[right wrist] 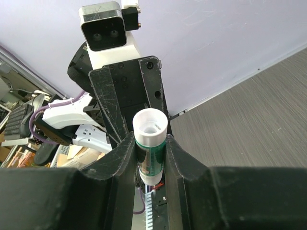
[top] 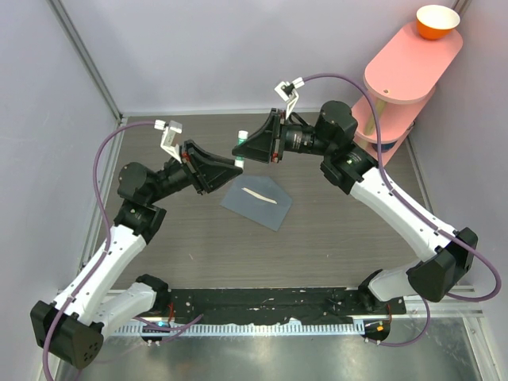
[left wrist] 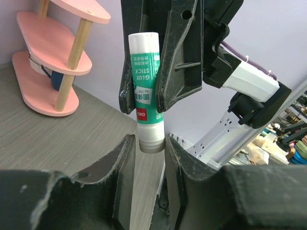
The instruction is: Place the letter into the envelope and seal it
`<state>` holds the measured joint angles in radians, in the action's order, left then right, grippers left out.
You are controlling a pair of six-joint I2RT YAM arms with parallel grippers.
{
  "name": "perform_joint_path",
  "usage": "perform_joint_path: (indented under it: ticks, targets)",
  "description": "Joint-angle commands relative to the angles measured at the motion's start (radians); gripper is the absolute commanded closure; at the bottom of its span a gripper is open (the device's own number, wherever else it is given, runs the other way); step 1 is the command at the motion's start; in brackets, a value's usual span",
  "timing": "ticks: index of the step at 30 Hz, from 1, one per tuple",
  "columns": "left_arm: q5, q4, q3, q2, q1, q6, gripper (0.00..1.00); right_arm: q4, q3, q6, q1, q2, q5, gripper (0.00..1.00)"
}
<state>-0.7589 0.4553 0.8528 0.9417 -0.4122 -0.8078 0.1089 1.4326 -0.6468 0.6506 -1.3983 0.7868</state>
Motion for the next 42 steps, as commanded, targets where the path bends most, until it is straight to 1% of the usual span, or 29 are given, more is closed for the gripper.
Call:
perform_joint_path:
  ticks: [1, 6, 9, 10, 12, 13, 14, 17, 22, 24, 25, 26, 27, 28, 29, 30, 31, 32, 33, 34, 35, 36, 37, 38, 39, 42]
  targets:
    - [0.018, 0.069, 0.000, 0.005, 0.000, -0.002, 0.66, 0.075, 0.023, -0.036, 0.000, -0.001, -0.003, 0.99]
    - [0.018, 0.080, 0.000, 0.011, -0.002, -0.002, 0.68, 0.084, 0.023, -0.050, 0.000, -0.005, -0.003, 0.99]
    - [0.018, 0.083, -0.003, 0.011, -0.002, -0.005, 0.78, 0.087, 0.020, -0.051, 0.000, -0.004, -0.004, 0.99]
    - [0.018, 0.083, -0.006, 0.009, 0.000, -0.010, 0.84, 0.087, 0.019, -0.054, 0.000, -0.004, -0.008, 0.99]
    - [0.013, 0.079, -0.018, 0.009, -0.002, -0.022, 0.90, 0.092, 0.014, -0.063, -0.005, -0.002, -0.020, 0.99]
    - [0.020, 0.072, -0.026, 0.011, -0.002, -0.031, 0.97, 0.113, 0.011, -0.091, -0.009, -0.002, -0.026, 0.99]
    - [0.023, 0.068, -0.038, 0.011, -0.002, -0.042, 1.00, 0.132, 0.002, -0.109, -0.026, -0.004, -0.032, 0.99]
    - [0.030, 0.060, -0.084, 0.008, -0.002, -0.067, 1.00, 0.193, 0.011, -0.174, -0.072, -0.016, -0.041, 0.99]
    - [0.023, 0.034, -0.165, -0.015, -0.004, -0.070, 1.00, 0.184, 0.081, -0.165, -0.141, -0.057, -0.058, 0.99]
    - [0.012, -0.003, -0.182, -0.024, -0.004, -0.059, 1.00, 0.189, 0.117, -0.163, -0.182, -0.074, -0.066, 0.99]
    - [-0.003, -0.029, -0.181, -0.029, -0.002, -0.010, 1.00, 0.186, 0.141, -0.163, -0.193, -0.083, -0.066, 0.99]
    - [-0.002, -0.193, -0.157, -0.043, -0.004, 0.062, 1.00, 0.175, 0.155, -0.133, -0.206, -0.097, -0.064, 0.99]
    - [0.007, -0.324, -0.124, -0.044, -0.002, 0.155, 1.00, 0.135, 0.166, -0.113, -0.229, -0.099, -0.064, 0.99]
    - [0.007, -0.448, -0.035, -0.037, -0.004, 0.385, 1.00, 0.115, 0.175, -0.094, -0.241, -0.099, -0.067, 0.99]
    - [0.035, -0.738, 0.018, -0.009, -0.002, 0.515, 1.00, 0.098, 0.173, -0.076, -0.255, -0.091, -0.066, 0.99]
    - [0.067, -0.886, 0.079, 0.012, -0.002, 0.632, 1.00, 0.068, 0.170, -0.045, -0.279, -0.087, -0.064, 0.99]
    - [0.101, -1.119, 0.122, 0.035, -0.002, 0.861, 1.00, 0.052, 0.158, -0.031, -0.295, -0.079, -0.063, 0.99]
    - [0.198, -1.215, 0.208, 0.067, -0.002, 0.928, 1.00, 0.042, 0.149, -0.021, -0.307, -0.071, -0.061, 0.99]
    - [0.248, -1.292, 0.239, 0.121, -0.002, 0.987, 1.00, 0.025, 0.141, -0.002, -0.318, -0.055, -0.051, 0.99]
    - [0.286, -1.422, 0.264, 0.155, 0.003, 1.028, 1.00, 0.017, 0.125, 0.007, -0.339, -0.045, -0.049, 0.99]
    - [0.320, -1.473, 0.303, 0.181, 0.004, 1.103, 1.00, 0.008, 0.114, 0.019, -0.345, -0.036, -0.047, 0.99]
    - [0.381, -1.516, 0.313, 0.233, 0.007, 1.127, 1.00, -0.009, 0.105, 0.030, -0.351, -0.015, -0.046, 0.99]
    - [0.426, -1.555, 0.316, 0.249, 0.013, 1.137, 1.00, -0.018, 0.097, 0.056, -0.353, -0.005, -0.047, 0.99]
    - [0.461, -1.558, 0.312, 0.264, 0.022, 1.151, 1.00, -0.028, 0.079, 0.065, -0.355, 0.004, -0.047, 0.99]
    - [0.537, -1.555, 0.296, 0.278, 0.029, 1.177, 1.00, -0.037, 0.066, 0.071, -0.355, 0.012, -0.047, 0.99]
    - [0.602, -1.468, 0.263, 0.311, 0.110, 1.203, 1.00, -0.058, 0.026, 0.090, -0.356, 0.038, -0.043, 0.99]
